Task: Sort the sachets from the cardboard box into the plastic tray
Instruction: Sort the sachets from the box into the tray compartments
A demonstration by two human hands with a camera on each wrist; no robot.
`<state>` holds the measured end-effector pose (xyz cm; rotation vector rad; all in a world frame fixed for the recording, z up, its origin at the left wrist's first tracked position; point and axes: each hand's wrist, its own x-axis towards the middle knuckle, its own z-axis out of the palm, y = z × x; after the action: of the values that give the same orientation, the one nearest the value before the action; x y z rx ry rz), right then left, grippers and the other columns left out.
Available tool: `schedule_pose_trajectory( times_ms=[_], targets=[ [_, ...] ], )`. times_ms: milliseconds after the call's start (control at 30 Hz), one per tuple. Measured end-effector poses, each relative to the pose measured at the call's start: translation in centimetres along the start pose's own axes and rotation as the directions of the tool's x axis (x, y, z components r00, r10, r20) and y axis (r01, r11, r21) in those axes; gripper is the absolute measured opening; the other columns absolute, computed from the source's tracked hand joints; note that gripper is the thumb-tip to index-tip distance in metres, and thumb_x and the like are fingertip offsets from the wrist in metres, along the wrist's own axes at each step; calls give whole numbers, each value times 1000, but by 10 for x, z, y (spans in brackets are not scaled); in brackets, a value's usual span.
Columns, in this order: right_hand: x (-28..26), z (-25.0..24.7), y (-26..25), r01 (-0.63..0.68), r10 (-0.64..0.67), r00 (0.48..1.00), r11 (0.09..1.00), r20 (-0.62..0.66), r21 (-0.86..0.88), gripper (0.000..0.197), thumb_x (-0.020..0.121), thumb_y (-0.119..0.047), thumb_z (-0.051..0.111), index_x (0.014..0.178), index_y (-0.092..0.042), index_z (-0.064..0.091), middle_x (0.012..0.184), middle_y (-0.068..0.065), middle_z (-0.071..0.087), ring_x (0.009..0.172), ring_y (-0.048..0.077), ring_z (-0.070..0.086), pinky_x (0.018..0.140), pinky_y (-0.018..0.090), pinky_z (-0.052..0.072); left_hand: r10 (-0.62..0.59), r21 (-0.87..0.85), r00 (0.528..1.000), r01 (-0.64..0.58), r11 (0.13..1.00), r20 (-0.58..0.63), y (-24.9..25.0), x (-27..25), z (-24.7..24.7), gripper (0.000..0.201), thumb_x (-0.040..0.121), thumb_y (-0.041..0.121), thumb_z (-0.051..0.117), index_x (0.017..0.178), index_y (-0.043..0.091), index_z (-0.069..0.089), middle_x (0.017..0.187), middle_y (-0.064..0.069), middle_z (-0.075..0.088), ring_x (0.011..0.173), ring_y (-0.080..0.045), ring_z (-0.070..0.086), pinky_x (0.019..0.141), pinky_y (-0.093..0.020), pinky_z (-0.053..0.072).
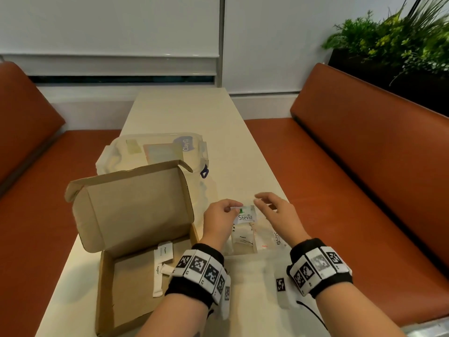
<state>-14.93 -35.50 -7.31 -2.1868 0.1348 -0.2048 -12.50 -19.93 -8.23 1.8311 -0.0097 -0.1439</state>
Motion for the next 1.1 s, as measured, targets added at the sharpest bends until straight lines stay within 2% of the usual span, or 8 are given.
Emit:
schedule_pose_trajectory(
  times_ms=[233,367,433,567,700,833,967,1100],
  targets=[
    [4,-14,-11,-61,31,966,992,257,109,19,81,-10,73,98,-16,68,69,2,70,60,3,61,63,15,50,19,42,998,-22,999,62,7,-3,9,14,86,13,66,100,15,67,91,-8,67,86,-19,62,72,-25,45],
    [5,-22,9,-130,127,989,991,78,43,15,82,-5,68,88,-18,66,71,6,68,54,10,58,57,22,53,14,202,994,-35,979,108,9,-6,8,14,85,23,68,94,12,70,95,-3,70,88,-15,61,79,-25,47],
    [5,-27,23,-191,190,982,979,-18,-77,14,84,-2,64,84,-15,66,75,9,67,55,14,59,64,30,58,-46,352,960,-56,934,275,10,-8,8,18,81,25,73,89,9,73,93,-3,71,89,-16,63,81,-28,49],
    [3,-24,39,-258,270,963,929,9,-267,19,86,5,57,77,-10,64,79,7,66,60,17,63,69,34,59,-222,597,832,-155,787,508,10,-17,13,23,74,23,79,95,14,75,101,0,71,96,-16,63,81,-27,48],
    [2,-14,45,-279,314,949,873,22,-400,26,85,9,48,78,-11,63,81,4,62,71,22,66,69,35,58,-237,681,828,-217,699,508,9,-19,19,27,76,14,76,103,16,73,111,-1,68,105,-19,61,94,-32,48],
    [6,-12,50,-293,282,955,849,-91,-440,27,86,8,43,81,-10,60,91,8,63,80,23,60,72,33,53,-234,700,830,-237,674,507,9,-17,20,27,77,12,75,104,16,73,111,-2,69,105,-19,61,96,-34,48],
    [8,1,53,-288,290,955,844,-67,-453,25,85,7,43,79,-10,60,88,8,64,79,24,60,72,35,54,-231,701,830,-242,671,508,9,-17,20,27,77,11,74,104,16,74,112,-2,68,107,-19,60,96,-34,47],
    [6,13,51,-201,293,956,705,21,-681,18,89,-6,46,91,-11,63,92,5,65,83,24,62,67,29,47,-203,678,837,-243,694,508,6,-19,18,26,78,13,74,104,16,74,116,-1,66,108,-20,59,97,-35,46]
  ],
)
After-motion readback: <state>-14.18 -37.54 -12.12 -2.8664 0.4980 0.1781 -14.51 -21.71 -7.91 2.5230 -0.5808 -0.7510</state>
